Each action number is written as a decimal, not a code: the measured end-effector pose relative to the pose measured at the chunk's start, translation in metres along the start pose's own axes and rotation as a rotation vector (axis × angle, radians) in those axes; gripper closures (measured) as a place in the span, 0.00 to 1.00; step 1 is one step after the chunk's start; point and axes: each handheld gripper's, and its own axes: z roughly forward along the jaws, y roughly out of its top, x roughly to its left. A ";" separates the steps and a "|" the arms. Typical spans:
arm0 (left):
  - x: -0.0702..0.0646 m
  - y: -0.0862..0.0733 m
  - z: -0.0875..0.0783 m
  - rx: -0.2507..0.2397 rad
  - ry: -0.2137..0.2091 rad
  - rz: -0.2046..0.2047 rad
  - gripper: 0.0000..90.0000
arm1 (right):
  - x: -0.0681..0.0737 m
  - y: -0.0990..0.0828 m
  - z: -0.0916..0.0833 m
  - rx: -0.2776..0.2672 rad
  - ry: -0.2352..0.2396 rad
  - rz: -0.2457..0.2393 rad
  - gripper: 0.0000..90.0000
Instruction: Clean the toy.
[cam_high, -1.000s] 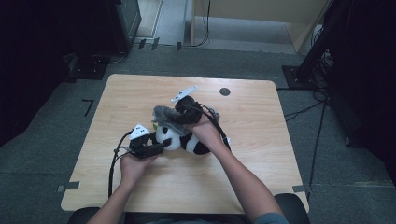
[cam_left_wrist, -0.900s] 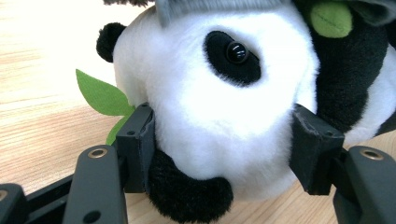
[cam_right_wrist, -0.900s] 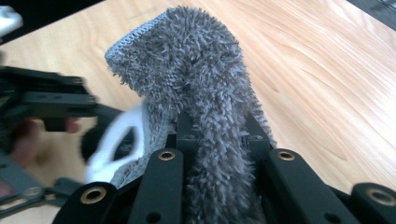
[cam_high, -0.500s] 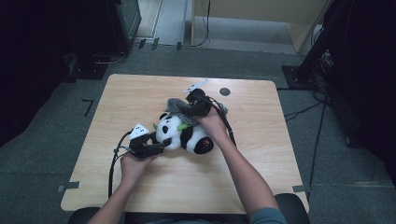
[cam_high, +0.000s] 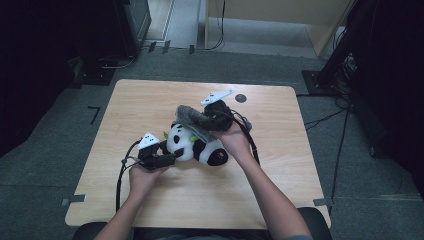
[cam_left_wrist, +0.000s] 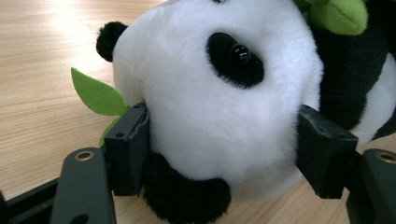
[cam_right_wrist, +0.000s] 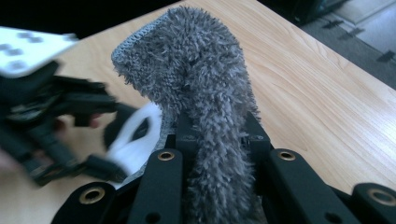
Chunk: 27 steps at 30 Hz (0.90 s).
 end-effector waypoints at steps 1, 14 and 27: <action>0.000 0.000 0.000 -0.001 0.005 0.007 0.30 | 0.004 -0.003 -0.007 -0.009 0.005 -0.011 0.84; 0.002 0.000 0.000 -0.020 -0.015 0.028 0.22 | 0.009 -0.050 -0.013 0.027 -0.005 0.016 0.84; 0.009 0.004 0.006 0.003 -0.039 0.098 0.13 | -0.025 -0.043 -0.004 0.015 0.003 0.075 0.83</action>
